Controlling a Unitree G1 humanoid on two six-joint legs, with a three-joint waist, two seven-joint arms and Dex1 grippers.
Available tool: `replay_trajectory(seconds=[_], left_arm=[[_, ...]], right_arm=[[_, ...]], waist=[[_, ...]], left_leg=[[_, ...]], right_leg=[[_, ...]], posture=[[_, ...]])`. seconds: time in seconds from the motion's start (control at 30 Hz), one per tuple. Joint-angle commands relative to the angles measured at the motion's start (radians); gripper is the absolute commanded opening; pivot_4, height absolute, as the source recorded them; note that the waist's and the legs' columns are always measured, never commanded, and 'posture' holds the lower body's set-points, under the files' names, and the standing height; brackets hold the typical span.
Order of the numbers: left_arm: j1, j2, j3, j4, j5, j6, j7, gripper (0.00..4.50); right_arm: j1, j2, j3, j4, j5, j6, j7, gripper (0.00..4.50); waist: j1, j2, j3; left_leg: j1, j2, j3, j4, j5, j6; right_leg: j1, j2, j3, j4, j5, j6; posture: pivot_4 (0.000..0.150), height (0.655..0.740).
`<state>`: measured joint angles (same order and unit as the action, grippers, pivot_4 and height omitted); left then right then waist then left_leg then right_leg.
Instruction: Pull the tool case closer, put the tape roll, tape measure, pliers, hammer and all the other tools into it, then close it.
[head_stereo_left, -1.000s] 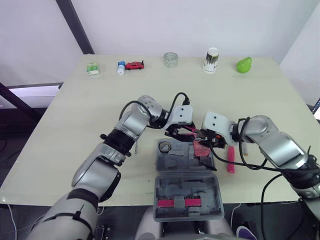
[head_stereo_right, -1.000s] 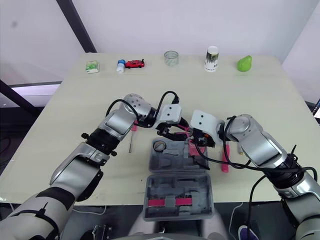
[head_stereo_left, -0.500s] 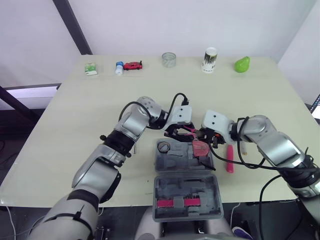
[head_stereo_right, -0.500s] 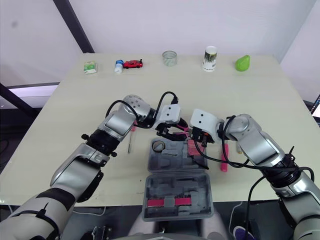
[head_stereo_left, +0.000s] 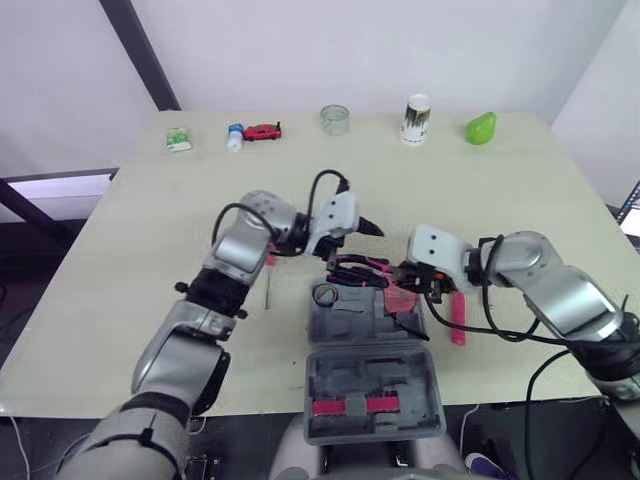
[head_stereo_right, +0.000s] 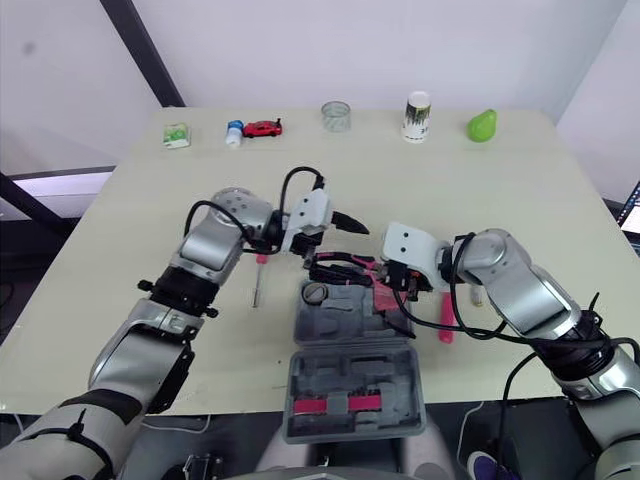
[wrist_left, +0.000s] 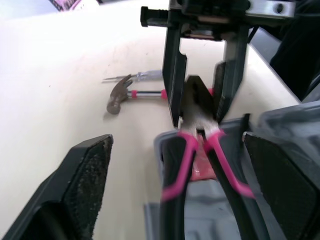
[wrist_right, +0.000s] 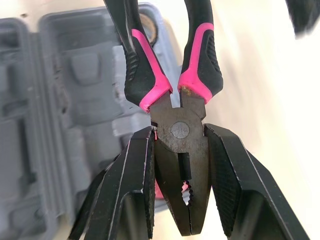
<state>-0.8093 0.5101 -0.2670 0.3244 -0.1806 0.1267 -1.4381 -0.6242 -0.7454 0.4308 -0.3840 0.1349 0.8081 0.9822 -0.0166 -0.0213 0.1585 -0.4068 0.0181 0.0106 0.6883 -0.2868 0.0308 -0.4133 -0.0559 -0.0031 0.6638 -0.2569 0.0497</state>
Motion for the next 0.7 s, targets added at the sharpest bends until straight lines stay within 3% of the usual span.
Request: replay_trajectory(seconds=[0.03,0.13,0.33,0.7], left_arm=[[0.083,0.094,0.079,-0.094,-0.082,-0.019,-0.079,4.49],[0.191,0.181,0.152,-0.202,-0.172,0.02,-0.12,4.49],[0.374,0.333,0.256,-0.33,-0.244,0.044,-0.131,4.49],[0.628,0.516,0.439,-0.467,-0.342,0.059,-0.126,4.49]], right_arm=[[0.008,-0.056,-0.012,-0.091,0.009,0.015,0.037,0.95],[0.023,-0.135,0.03,-0.165,0.003,0.037,0.091,0.95],[-0.009,-0.147,0.101,-0.233,-0.007,0.119,0.095,0.95],[-0.126,-0.035,0.266,-0.157,-0.093,0.195,0.036,0.95]], waist=[[0.0,0.0,0.0],[0.002,0.001,0.0],[0.002,0.001,0.0],[0.006,0.003,0.001]], left_leg=[[0.0,0.001,0.0,0.0,0.0,0.0],[0.0,0.003,0.0,0.0,-0.001,0.001],[0.0,0.003,0.0,0.001,-0.002,0.003],[0.001,0.004,0.0,0.0,-0.002,0.003]], right_leg=[[0.0,0.0,0.0,0.0,0.0,0.0],[0.0,0.0,0.0,0.0,0.0,0.0],[0.0,-0.001,0.0,0.0,0.0,0.0],[0.0,0.0,0.0,0.0,0.0,0.0]], posture=[[0.15,0.74],[0.15,0.74],[0.15,0.74],[0.15,0.74]])
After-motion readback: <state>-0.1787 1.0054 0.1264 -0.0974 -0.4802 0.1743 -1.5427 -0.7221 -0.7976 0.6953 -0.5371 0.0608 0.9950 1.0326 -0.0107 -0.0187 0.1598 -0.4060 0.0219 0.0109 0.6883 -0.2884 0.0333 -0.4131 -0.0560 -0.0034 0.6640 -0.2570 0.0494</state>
